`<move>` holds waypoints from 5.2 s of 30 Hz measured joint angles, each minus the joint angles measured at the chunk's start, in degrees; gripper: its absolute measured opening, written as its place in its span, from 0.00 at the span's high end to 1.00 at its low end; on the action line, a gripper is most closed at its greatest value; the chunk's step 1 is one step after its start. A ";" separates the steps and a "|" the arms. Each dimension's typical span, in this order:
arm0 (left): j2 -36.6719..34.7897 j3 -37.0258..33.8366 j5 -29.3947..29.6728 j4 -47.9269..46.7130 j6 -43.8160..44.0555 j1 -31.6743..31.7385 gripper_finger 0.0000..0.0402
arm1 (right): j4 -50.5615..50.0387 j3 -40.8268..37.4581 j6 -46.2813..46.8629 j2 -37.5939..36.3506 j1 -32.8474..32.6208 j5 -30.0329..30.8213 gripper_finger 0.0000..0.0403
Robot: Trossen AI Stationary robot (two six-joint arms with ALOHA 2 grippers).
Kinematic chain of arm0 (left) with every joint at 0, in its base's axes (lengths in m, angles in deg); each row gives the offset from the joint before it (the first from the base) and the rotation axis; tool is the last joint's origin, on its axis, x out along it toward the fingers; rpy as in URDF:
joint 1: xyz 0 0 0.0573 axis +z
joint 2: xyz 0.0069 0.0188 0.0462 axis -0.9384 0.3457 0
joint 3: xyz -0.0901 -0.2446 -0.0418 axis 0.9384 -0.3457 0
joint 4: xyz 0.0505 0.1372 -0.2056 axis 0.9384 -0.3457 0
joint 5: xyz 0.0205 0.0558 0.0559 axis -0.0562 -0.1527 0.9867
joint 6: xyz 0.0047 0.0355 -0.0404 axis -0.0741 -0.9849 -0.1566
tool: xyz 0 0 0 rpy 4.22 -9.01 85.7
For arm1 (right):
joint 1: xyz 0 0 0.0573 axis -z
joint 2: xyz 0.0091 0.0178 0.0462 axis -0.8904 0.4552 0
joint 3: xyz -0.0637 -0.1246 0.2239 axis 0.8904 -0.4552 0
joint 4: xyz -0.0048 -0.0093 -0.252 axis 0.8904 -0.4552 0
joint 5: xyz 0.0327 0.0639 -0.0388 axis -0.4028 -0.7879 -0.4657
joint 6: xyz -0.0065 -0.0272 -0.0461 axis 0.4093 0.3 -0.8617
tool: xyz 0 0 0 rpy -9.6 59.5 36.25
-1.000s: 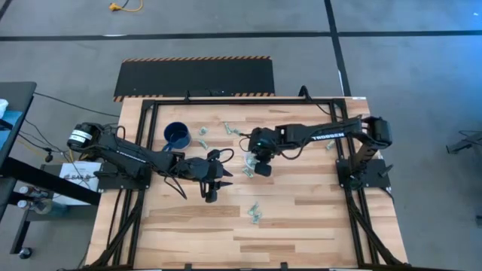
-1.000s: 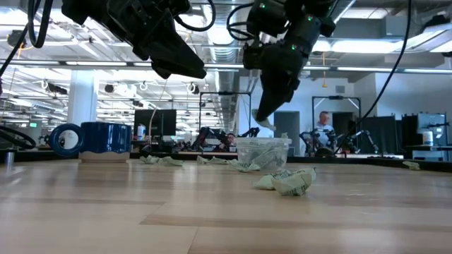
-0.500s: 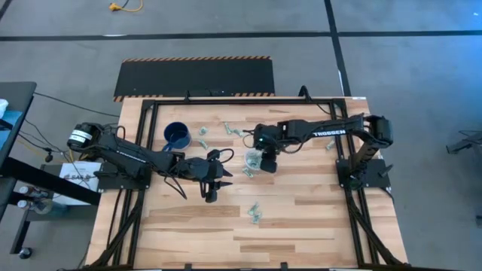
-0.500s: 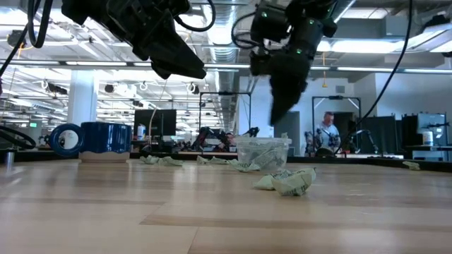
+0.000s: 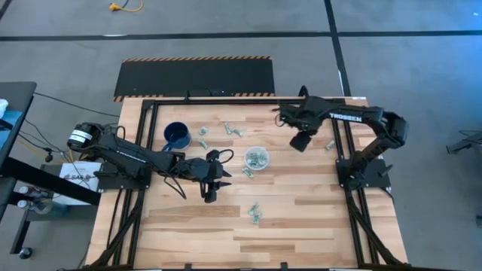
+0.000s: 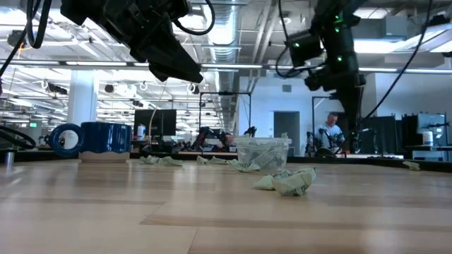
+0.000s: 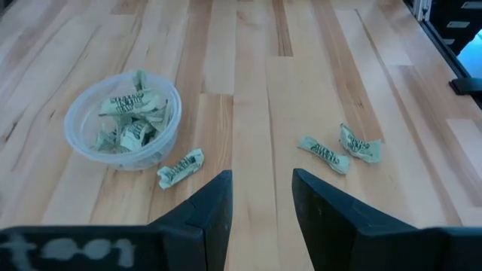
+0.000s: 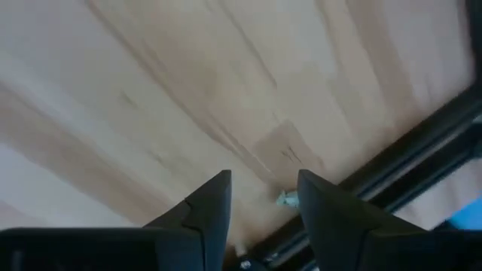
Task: Pick and place items into bin
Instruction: Put the gray stevia packet into the transparent bin
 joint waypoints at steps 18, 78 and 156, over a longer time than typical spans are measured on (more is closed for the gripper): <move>0.00 -0.02 0.26 0.42 0.15 0.02 0.68 | -0.85 -16.04 1.12 2.62 11.30 2.22 0.62; 0.00 -0.02 0.26 1.76 0.22 0.02 0.68 | -0.35 -9.65 -1.59 9.62 -6.37 7.11 0.99; 3.65 0.41 -8.72 -20.91 -23.37 27.06 0.60 | 35.37 -6.22 -3.14 -12.99 -30.86 3.16 0.73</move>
